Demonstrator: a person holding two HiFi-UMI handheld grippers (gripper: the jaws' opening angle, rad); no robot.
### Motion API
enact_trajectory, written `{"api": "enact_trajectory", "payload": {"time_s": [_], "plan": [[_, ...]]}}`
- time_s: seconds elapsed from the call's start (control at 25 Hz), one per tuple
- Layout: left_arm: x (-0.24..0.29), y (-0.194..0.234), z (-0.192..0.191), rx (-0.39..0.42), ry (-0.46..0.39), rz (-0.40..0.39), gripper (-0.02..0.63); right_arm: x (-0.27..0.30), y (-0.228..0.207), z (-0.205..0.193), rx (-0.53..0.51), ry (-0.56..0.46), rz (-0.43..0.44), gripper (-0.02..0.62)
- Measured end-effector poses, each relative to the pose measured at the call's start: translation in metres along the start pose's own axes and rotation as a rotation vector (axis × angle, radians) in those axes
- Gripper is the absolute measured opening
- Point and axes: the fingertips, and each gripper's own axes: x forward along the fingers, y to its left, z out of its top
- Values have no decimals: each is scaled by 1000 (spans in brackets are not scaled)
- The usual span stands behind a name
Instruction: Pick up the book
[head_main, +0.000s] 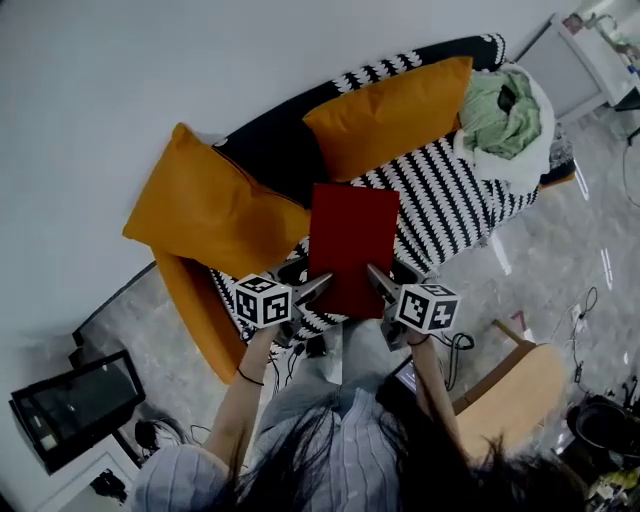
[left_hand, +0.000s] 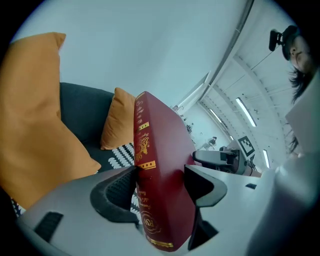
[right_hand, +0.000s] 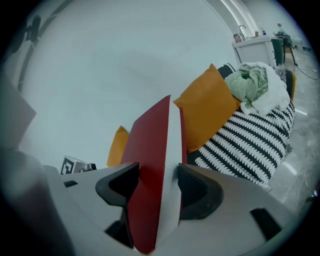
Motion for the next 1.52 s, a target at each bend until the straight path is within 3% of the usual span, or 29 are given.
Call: {"api": "enact_trajectory", "payload": {"time_s": [0.36, 0.88, 1.28, 1.52], "plan": [[-76, -27, -19, 26, -57, 2, 308, -33, 66, -33, -38, -41, 9, 259], [-184, -58, -86, 11, -121, 7, 308, -79, 153, -115, -92, -64, 25, 258], [-221, -77, -128, -8, -129, -31, 308, -110, 180, -161, -105, -67, -12, 258], [-228, -88, -136, -29, -157, -40, 308, -123, 186, -165, -125, -56, -22, 258]]}}
